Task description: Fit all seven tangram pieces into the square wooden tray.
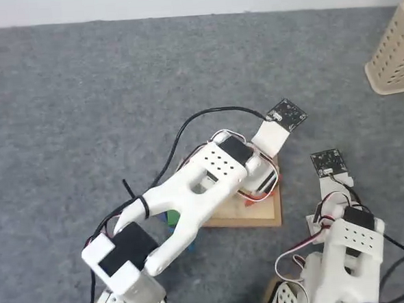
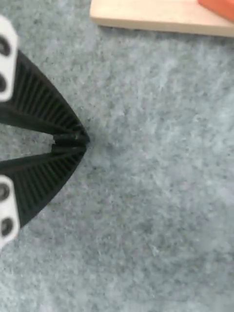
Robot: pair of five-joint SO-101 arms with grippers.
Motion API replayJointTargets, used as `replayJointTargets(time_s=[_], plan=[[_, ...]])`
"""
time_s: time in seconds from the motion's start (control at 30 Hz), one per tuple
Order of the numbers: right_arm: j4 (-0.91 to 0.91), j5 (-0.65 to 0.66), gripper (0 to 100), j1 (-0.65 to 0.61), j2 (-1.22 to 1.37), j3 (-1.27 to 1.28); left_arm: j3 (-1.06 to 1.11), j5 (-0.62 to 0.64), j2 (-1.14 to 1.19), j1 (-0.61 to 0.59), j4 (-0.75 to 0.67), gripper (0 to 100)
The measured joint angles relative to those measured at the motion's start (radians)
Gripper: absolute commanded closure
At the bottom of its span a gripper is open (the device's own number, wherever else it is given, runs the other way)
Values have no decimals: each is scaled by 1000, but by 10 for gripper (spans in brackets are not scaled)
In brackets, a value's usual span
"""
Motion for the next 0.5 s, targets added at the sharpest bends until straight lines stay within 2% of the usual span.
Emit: replayJointTargets(time_s=[0.2, 0.4, 0.5], plan=[[0, 0, 993, 0, 0, 0, 110, -44, -201, -69, -5, 889], [0, 0, 993, 0, 0, 0, 431, -164, -434, -61, -175, 985], [0, 0, 993, 0, 0, 0, 465, -181, -442, -64, -215, 989]])
